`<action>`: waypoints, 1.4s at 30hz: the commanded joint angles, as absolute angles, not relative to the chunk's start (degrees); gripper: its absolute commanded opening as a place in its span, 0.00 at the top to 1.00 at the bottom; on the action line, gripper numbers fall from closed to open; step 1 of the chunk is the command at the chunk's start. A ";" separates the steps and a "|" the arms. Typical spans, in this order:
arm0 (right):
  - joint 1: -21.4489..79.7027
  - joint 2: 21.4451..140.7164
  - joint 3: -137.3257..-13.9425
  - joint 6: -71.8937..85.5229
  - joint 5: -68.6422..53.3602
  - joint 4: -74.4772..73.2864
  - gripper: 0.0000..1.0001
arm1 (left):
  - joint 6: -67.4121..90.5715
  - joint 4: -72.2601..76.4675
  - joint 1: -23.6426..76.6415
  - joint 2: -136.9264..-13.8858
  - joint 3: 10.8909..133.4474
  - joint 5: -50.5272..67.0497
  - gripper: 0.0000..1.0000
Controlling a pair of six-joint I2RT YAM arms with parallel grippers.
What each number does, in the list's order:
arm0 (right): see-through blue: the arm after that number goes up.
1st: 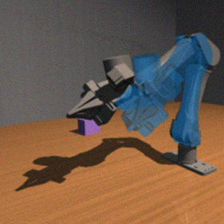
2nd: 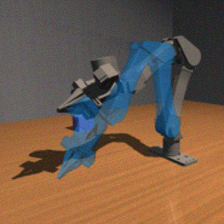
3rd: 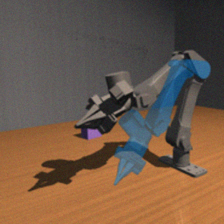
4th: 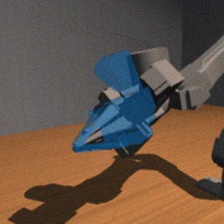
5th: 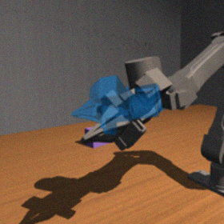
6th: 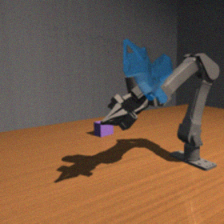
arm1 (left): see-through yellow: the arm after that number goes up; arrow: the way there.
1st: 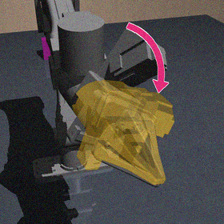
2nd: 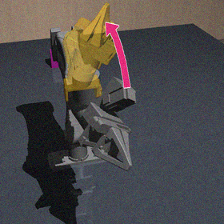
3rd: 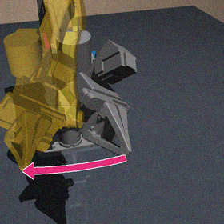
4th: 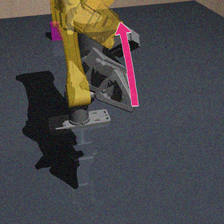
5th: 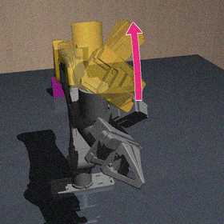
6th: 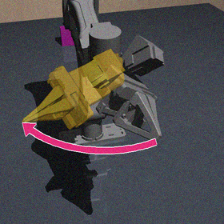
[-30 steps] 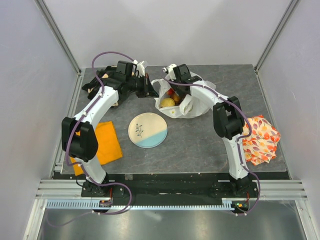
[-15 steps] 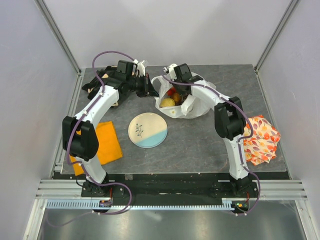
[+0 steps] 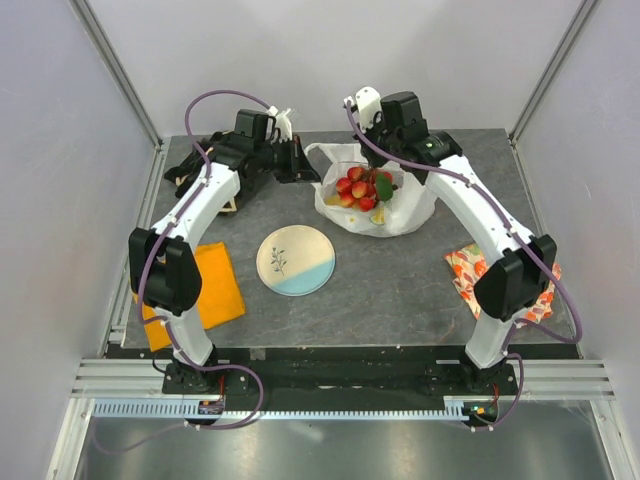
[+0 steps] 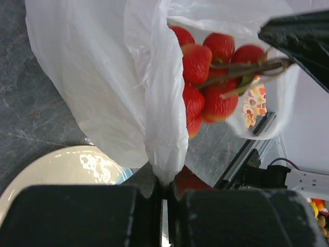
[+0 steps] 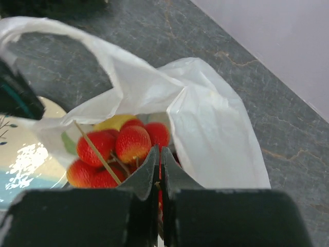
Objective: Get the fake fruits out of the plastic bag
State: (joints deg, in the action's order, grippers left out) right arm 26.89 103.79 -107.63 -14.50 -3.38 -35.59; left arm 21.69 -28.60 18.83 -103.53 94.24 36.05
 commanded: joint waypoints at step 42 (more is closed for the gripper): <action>53.26 113.37 -115.50 -20.39 -25.75 -31.82 1.00 | 5.98 -35.59 -2.55 -65.31 82.10 29.62 0.08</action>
